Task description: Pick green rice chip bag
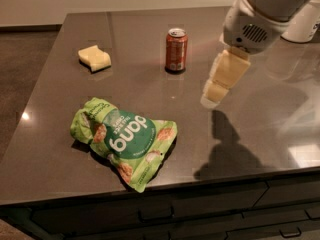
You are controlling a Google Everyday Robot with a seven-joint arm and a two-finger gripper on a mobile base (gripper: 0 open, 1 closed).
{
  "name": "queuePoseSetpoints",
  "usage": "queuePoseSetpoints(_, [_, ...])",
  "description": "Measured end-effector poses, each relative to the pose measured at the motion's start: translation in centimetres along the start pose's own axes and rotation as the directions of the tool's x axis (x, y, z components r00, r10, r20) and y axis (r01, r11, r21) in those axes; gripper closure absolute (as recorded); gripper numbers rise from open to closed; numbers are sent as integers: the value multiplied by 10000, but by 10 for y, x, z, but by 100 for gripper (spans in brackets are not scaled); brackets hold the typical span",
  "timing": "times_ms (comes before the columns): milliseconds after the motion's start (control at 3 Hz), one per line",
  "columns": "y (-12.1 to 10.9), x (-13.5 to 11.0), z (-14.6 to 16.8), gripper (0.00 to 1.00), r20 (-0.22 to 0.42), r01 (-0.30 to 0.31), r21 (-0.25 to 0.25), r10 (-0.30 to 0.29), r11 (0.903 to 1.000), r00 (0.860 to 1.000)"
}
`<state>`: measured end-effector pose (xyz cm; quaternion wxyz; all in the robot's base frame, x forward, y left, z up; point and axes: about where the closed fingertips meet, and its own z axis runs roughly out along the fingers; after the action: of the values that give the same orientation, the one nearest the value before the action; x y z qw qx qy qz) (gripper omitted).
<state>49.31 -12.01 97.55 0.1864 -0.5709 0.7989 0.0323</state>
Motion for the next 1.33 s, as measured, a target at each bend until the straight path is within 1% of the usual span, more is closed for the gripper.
queuePoseSetpoints(333, [17, -28, 17, 0, 522, -410, -226, 421, 9989, 9977])
queuePoseSetpoints(667, [41, -50, 39, 0, 1112, -620, -475, 670, 9969, 9915])
queuePoseSetpoints(1000, [59, -72, 70, 0, 1587, -463, -567, 548, 9973, 9858])
queuePoseSetpoints(1333, [68, -91, 97, 0, 1871, -394, -696, 518, 9968, 9810])
